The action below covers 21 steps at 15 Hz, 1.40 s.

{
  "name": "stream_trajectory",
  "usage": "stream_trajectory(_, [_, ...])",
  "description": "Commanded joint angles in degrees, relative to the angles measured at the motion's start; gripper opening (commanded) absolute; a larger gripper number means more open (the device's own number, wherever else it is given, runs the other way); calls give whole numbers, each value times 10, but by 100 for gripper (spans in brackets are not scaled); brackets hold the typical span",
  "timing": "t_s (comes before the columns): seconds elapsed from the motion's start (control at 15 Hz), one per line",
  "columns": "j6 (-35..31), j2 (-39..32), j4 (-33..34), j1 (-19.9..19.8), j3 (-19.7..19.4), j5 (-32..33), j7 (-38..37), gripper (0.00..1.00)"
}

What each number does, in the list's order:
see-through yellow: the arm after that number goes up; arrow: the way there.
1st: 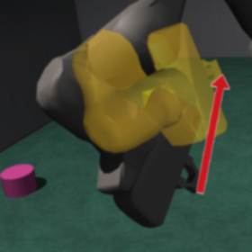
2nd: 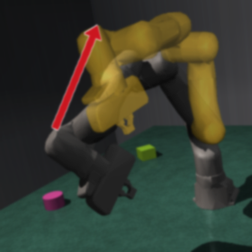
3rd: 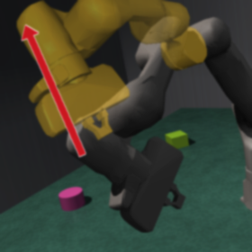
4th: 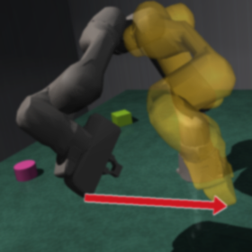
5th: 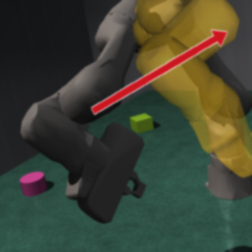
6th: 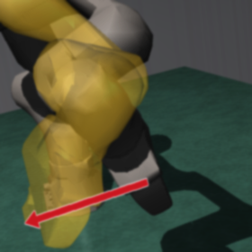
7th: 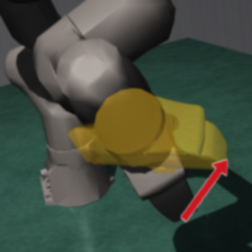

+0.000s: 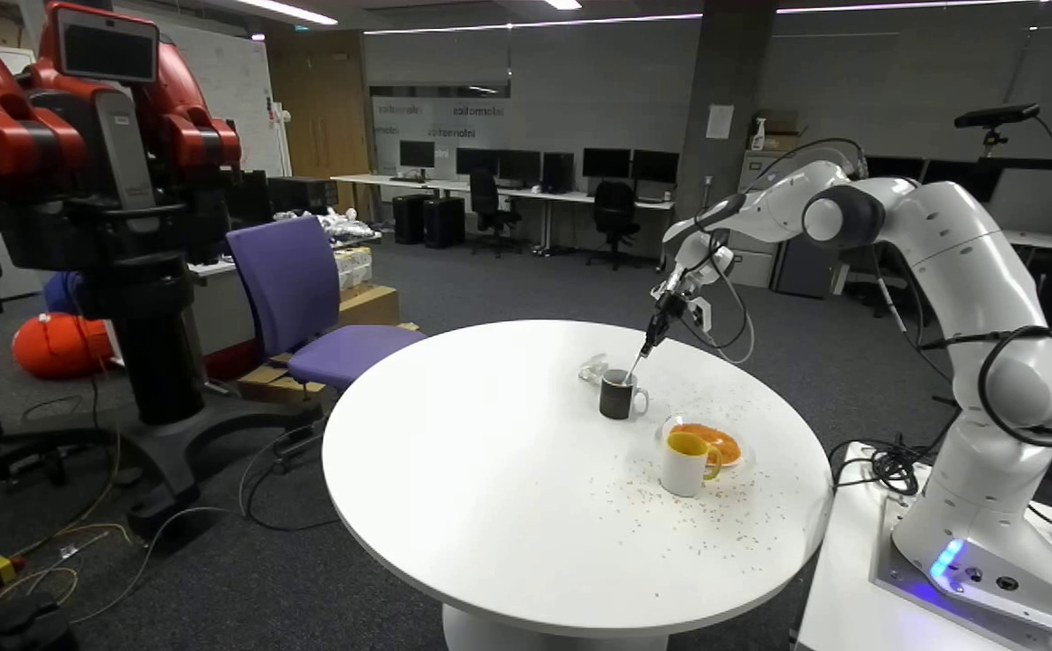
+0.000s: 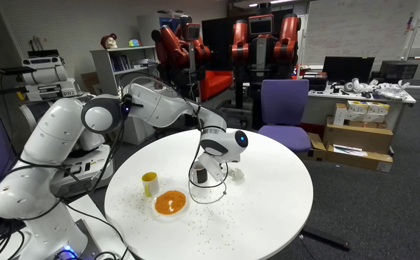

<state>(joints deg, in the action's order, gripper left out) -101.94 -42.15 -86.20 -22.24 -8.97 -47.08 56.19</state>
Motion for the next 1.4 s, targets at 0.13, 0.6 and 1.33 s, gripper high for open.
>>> stream_trajectory(0.13, [-17,49,-9,13,14,46,-20,1])
stream_trajectory(0.6, [-59,86,-20,47,17,170,-40,1])
stream_trajectory(1.33, [-71,116,-21,34,67,213,-50,1])
